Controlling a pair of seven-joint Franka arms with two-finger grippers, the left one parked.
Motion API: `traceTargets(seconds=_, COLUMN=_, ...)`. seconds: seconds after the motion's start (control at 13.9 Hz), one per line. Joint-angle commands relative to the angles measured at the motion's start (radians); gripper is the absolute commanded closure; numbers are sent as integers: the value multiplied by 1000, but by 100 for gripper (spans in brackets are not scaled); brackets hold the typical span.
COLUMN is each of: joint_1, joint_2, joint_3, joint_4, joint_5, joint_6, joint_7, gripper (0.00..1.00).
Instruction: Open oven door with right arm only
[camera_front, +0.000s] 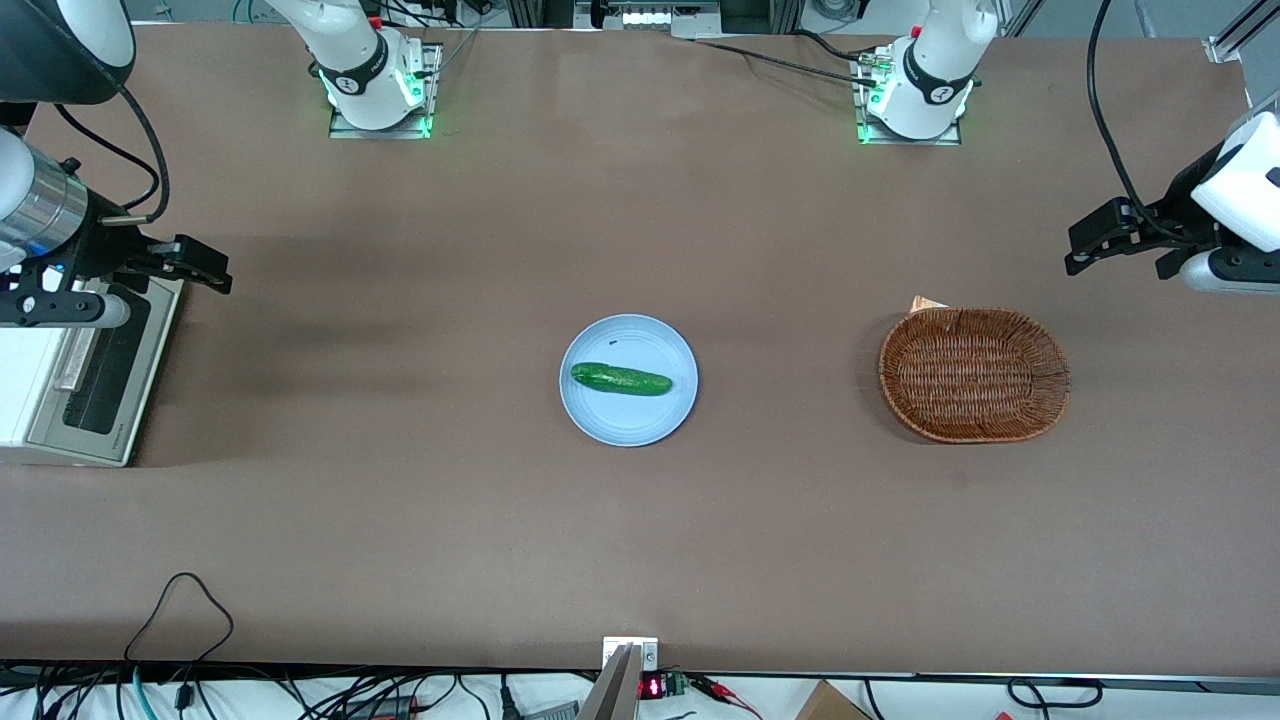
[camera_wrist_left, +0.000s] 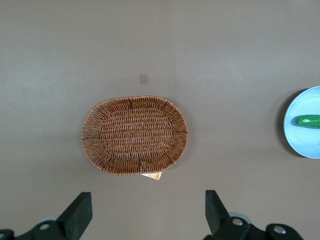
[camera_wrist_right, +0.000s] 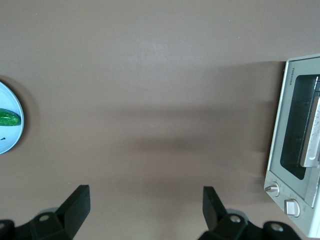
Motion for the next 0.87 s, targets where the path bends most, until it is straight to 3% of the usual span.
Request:
traceTargets(seconds=0.0, joint_1=-1, joint_2=-23, joint_3=0, joint_4=-23, joint_5=1, joint_6=1, joint_7=-18, gripper=0)
traceTargets(seconds=0.79, joint_1=1, joint_2=-17, joint_3=1, joint_4=-23, joint_5=1, joint_6=0, joint_7=-13, gripper=0)
